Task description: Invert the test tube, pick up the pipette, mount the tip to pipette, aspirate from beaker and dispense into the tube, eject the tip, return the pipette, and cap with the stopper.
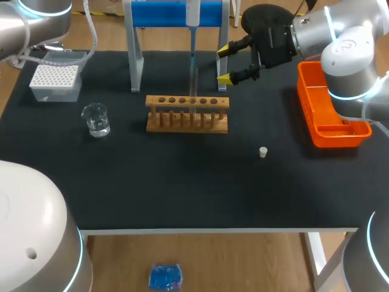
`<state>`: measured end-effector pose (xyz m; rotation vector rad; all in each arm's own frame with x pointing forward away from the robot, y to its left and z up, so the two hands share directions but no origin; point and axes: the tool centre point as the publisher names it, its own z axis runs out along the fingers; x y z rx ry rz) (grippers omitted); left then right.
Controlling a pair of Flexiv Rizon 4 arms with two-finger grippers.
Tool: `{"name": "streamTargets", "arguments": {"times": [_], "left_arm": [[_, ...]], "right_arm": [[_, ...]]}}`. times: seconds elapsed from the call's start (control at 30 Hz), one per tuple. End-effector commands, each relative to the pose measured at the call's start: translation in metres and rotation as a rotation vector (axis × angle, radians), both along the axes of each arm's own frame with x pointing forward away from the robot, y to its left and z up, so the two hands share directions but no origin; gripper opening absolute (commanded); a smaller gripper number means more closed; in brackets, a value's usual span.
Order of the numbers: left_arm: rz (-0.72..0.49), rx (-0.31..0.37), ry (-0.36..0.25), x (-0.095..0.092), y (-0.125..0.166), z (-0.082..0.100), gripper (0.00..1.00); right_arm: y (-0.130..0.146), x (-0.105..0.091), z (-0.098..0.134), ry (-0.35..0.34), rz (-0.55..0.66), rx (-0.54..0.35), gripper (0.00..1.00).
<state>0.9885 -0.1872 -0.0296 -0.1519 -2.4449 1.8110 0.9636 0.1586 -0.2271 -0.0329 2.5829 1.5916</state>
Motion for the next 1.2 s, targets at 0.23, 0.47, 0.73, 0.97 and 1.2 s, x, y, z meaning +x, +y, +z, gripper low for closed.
{"name": "streamTargets", "arguments": {"times": [0.23, 0.47, 0.73, 0.97, 1.2], "left_arm": [[0.015, -0.020, 0.000, -0.001, 0.001, -0.007, 0.00], [0.021, -0.042, 0.005, -0.001, 0.003, -0.012, 0.00], [0.030, -0.057, 0.011, -0.001, 0.007, -0.016, 0.00], [0.037, -0.063, 0.022, 0.001, 0.010, -0.022, 0.00], [0.043, -0.068, 0.023, 0.001, 0.011, -0.026, 0.00]], "right_arm": [[0.000, 0.000, -0.001, -0.001, 0.000, 0.001, 1.00], [0.000, 0.000, -0.001, -0.001, 0.000, 0.001, 1.00], [0.000, 0.000, -0.001, -0.001, 0.000, 0.001, 1.00], [0.000, 0.000, -0.001, -0.001, 0.000, 0.001, 1.00], [0.000, 0.000, -0.001, -0.001, 0.000, 0.001, 1.00]]}}
